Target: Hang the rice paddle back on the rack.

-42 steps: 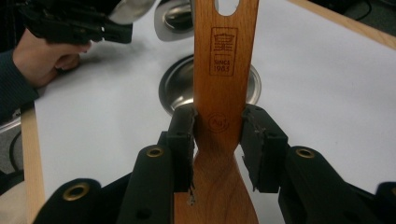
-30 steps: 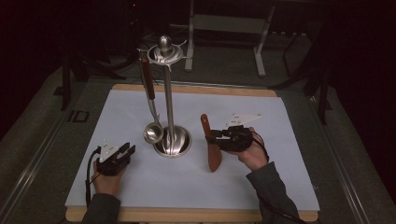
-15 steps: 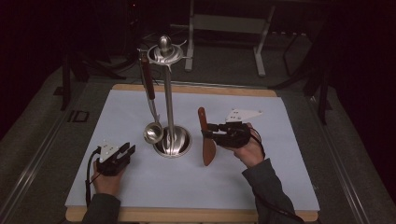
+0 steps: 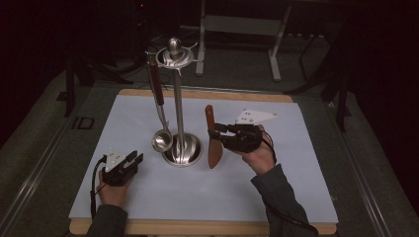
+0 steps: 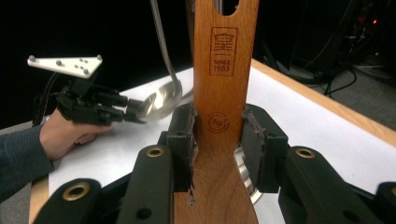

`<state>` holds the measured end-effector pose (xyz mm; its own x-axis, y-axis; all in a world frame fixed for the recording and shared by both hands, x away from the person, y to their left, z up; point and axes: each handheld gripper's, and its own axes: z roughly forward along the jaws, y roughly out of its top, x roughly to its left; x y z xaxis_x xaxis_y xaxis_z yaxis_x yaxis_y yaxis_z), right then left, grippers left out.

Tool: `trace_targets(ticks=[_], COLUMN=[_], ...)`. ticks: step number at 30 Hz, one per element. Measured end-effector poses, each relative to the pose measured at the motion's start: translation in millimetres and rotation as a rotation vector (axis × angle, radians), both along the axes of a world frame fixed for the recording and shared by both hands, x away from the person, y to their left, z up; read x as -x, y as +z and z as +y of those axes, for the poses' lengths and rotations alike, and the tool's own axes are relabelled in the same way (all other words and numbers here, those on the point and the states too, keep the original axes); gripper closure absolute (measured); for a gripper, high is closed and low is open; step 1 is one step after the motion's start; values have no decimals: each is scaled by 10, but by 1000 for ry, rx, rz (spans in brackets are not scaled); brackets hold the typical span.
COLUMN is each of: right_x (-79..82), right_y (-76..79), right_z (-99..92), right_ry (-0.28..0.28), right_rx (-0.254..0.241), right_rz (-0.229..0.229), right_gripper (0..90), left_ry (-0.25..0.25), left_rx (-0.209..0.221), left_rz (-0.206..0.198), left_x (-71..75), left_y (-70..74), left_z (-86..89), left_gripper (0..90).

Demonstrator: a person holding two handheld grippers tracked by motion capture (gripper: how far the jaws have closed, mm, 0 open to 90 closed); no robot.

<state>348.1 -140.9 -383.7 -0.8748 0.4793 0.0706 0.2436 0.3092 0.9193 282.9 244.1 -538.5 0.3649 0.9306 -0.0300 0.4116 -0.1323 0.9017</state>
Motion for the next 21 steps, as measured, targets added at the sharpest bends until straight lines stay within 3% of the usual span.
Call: trace_targets(ticks=[10,21], right_x=[24,73], right_y=[168,376], right_z=[124,239], right_ry=[-25,4], right_rx=[-19,-24], right_rz=[-39,-85], right_gripper=[662,663], left_ry=[0,2], left_rx=[3,6], left_rz=[-1,-2], left_x=[2,3], left_y=[0,0], left_z=[2,3], left_gripper=[701,701])
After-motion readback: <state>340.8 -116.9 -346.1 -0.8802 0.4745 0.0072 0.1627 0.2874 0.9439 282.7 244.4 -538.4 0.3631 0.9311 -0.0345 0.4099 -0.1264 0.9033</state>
